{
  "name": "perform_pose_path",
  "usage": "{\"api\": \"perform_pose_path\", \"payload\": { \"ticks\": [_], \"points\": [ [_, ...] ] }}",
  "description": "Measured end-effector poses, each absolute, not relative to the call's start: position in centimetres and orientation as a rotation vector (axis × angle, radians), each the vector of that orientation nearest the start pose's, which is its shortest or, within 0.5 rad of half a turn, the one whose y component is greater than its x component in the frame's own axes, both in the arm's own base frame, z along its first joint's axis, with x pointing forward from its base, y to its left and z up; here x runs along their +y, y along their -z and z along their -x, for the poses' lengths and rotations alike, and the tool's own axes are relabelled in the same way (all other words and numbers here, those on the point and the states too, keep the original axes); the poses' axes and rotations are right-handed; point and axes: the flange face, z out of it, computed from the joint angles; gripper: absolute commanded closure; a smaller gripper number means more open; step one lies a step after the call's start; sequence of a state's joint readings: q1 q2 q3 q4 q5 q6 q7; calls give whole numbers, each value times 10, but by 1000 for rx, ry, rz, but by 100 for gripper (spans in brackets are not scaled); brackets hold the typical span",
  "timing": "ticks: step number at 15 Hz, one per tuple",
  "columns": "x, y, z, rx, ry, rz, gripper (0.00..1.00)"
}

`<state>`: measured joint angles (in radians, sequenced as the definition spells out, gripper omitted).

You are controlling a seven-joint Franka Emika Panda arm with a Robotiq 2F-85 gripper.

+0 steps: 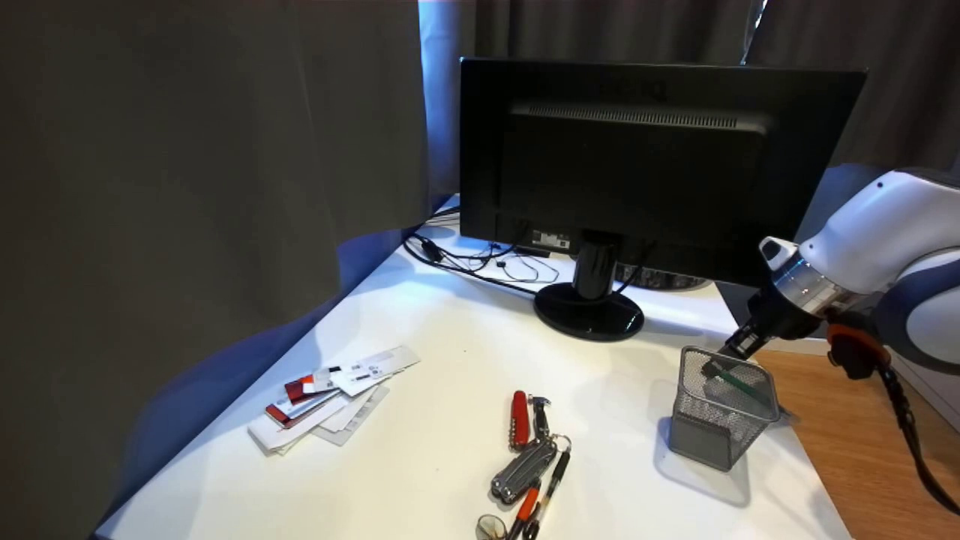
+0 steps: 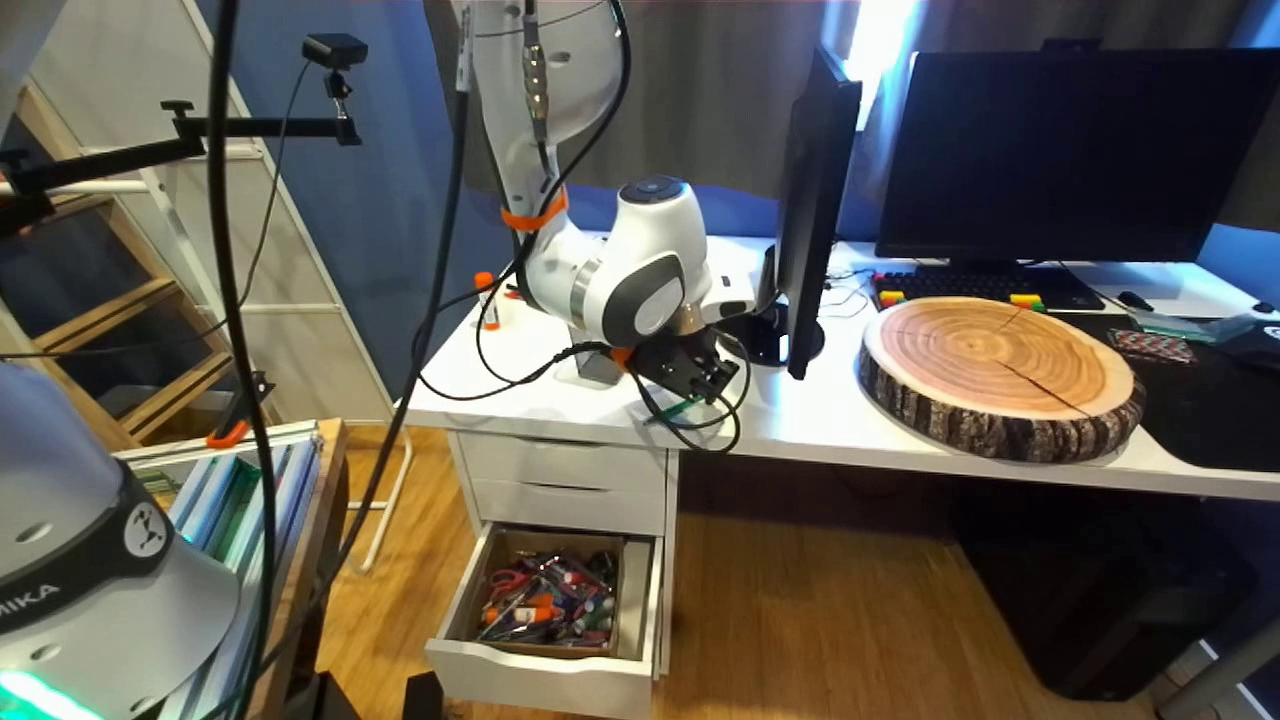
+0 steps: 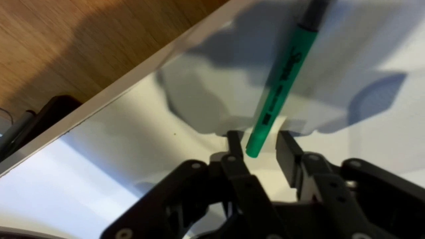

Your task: Take the pen out of the drawer and put it into the basket

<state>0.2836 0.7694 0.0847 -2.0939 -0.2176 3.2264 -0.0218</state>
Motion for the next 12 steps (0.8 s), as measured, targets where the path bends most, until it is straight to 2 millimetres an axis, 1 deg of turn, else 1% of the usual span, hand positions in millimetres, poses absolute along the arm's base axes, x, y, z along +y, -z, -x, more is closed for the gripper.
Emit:
{"api": "perform_pose_path", "payload": {
  "ticks": [2, 4, 6, 9, 12],
  "points": [
    [230, -90, -537, -853, 546, 2873, 100],
    [228, -91, -539, -847, 551, 2875, 97],
    [225, -96, -541, -837, 568, 2875, 97],
    [217, -113, -541, -808, 603, 2861, 97],
    [213, -140, -531, -802, 643, 2814, 97]
  ]
}}
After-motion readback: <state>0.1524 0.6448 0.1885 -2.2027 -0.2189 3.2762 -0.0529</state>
